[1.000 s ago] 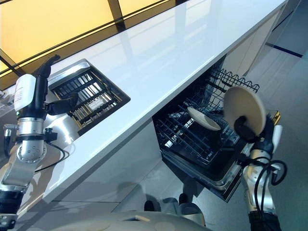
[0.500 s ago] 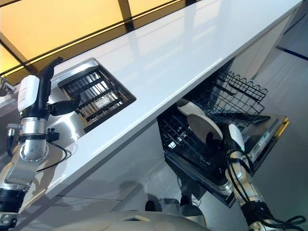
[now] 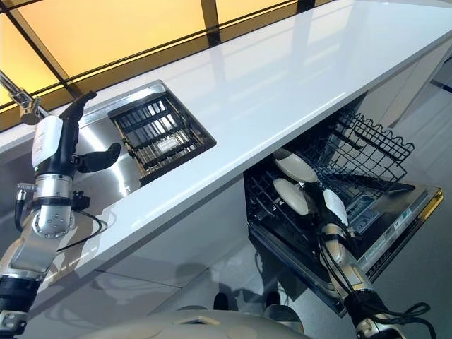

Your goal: Pick up plates and place into dishwasher.

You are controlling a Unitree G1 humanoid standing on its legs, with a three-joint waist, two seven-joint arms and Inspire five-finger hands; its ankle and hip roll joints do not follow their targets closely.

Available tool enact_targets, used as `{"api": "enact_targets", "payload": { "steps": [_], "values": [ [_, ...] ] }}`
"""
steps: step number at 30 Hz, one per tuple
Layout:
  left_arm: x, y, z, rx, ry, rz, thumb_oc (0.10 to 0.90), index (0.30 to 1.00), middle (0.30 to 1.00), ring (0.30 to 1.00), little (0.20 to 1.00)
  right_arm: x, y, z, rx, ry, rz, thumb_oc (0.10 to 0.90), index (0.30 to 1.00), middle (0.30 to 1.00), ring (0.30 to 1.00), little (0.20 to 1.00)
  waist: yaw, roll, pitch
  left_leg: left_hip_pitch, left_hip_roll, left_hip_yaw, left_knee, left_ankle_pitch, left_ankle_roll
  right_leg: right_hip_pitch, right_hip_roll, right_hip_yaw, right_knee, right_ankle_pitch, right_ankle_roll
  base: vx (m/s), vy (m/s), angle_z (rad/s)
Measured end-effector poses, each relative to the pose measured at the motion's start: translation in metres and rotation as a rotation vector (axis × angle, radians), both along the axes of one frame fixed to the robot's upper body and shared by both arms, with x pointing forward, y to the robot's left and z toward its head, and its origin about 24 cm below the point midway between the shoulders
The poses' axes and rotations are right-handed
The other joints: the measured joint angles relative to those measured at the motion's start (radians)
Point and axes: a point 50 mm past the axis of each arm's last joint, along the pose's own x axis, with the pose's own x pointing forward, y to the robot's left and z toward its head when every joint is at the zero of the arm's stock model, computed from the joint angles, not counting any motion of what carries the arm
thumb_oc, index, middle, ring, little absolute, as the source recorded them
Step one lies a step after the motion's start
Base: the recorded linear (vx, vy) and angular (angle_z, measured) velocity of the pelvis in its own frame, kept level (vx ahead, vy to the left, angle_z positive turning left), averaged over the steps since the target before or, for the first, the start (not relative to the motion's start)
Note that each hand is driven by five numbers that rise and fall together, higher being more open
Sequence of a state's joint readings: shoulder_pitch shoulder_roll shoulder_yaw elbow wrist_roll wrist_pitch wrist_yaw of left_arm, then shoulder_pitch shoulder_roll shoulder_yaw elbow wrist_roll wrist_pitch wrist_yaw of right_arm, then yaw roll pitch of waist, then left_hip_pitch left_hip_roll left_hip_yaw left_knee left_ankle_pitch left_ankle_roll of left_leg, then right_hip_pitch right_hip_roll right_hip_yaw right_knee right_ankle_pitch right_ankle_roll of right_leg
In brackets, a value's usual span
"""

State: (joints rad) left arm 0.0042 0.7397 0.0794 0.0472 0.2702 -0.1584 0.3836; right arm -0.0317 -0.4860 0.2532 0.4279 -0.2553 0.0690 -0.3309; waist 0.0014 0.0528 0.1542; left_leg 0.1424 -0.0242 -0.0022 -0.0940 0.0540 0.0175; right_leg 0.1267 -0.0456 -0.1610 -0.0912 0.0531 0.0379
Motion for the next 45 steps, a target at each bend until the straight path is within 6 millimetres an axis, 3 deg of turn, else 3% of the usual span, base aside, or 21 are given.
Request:
{"api": "enact_targets", "payload": {
  "steps": [8,16,19,23,26,29,32,37,45],
  "values": [
    [0.0,0.0,0.0,-0.004,0.0,-0.002,0.8,0.9,0.9,0.9,0.9,0.004,0.004,0.009,0.081,-0.061,-0.023,0.8,0.9,0.9,0.9,0.9,-0.006,0.006,0.012,0.0,-0.001,0.001,0.0,0.0,0.0,-0.001,0.0,0.001,0.0,0.0,0.0,0.0,0.0,0.0],
    [-0.007,0.001,-0.008,-0.001,0.029,-0.005,0.8,0.9,0.9,0.9,0.9,0.007,-0.006,0.063,0.335,-0.406,-0.089,0.8,0.9,0.9,0.9,0.9,-0.02,0.012,0.034,0.0,0.0,0.024,0.002,-0.001,0.001,-0.01,0.002,0.019,0.0,0.003,-0.004,0.01,-0.002,-0.07],
    [-0.014,0.005,-0.016,-0.001,0.063,0.009,0.8,0.9,0.9,0.9,0.9,0.004,-0.016,0.074,0.517,-0.507,-0.141,0.8,0.9,0.9,0.9,0.9,-0.04,0.011,0.035,0.0,0.002,0.035,0.002,-0.003,0.001,-0.016,0.003,0.029,0.0,0.003,-0.004,0.01,-0.007,-0.11],
    [-0.027,0.014,-0.023,-0.008,0.087,0.047,0.8,0.9,0.9,0.9,0.9,-0.017,-0.029,0.061,0.738,-0.477,-0.178,0.8,0.9,0.9,0.9,0.9,-0.065,0.012,0.04,0.001,0.006,0.055,0.001,-0.008,-0.002,-0.022,0.007,0.042,0.0,0.0,0.001,-0.01,-0.017,-0.12],
    [-0.031,0.018,-0.024,-0.015,0.083,0.07,0.8,0.9,0.9,0.9,0.9,-0.036,-0.035,0.046,0.794,-0.401,-0.188,0.8,0.9,0.9,0.9,0.9,-0.079,0.017,0.048,-0.005,0.007,0.075,0.0,-0.01,-0.002,-0.036,0.007,0.058,0.0,0.0,0.001,-0.02,-0.025,-0.17],
    [-0.031,0.019,-0.023,-0.014,0.078,0.072,0.8,0.9,0.9,0.9,0.9,-0.042,-0.037,0.038,0.836,-0.372,-0.198,0.8,0.9,0.9,0.9,0.9,-0.097,0.017,0.051,-0.009,0.008,0.091,0.0,-0.011,-0.001,-0.047,0.005,0.06,0.0,0.005,-0.002,-0.01,-0.031,-0.17],
    [-0.029,0.019,-0.021,-0.015,0.07,0.071,0.8,0.9,0.9,0.9,0.9,-0.043,-0.039,0.029,0.862,-0.387,-0.284,0.8,0.9,0.9,0.9,0.9,-0.115,0.017,0.052,-0.012,0.009,0.097,0.001,-0.012,-0.002,-0.052,0.005,0.063,0.0,0.006,-0.002,0.01,-0.038,-0.08],
    [-0.019,0.015,-0.013,-0.02,0.031,0.054,0.8,0.9,0.9,0.9,0.9,-0.042,-0.051,0.01,0.824,-0.36,-0.444,0.8,0.9,0.9,0.9,0.9,-0.111,0.027,0.058,-0.013,0.008,0.096,0.004,-0.012,-0.002,-0.052,0.005,0.062,0.0,0.006,-0.002,0.03,-0.045,0.0],
    [-0.004,0.005,-0.019,-0.054,0.057,0.023,0.8,0.9,0.9,0.9,0.9,-0.021,-0.051,0.001,0.768,-0.348,-0.556,0.8,0.9,0.9,0.9,0.9,-0.081,0.085,0.092,-0.013,0.006,0.071,0.005,-0.009,-0.002,-0.04,-0.001,0.035,0.0,0.011,-0.01,0.03,-0.03,0.1]
  ]
}}
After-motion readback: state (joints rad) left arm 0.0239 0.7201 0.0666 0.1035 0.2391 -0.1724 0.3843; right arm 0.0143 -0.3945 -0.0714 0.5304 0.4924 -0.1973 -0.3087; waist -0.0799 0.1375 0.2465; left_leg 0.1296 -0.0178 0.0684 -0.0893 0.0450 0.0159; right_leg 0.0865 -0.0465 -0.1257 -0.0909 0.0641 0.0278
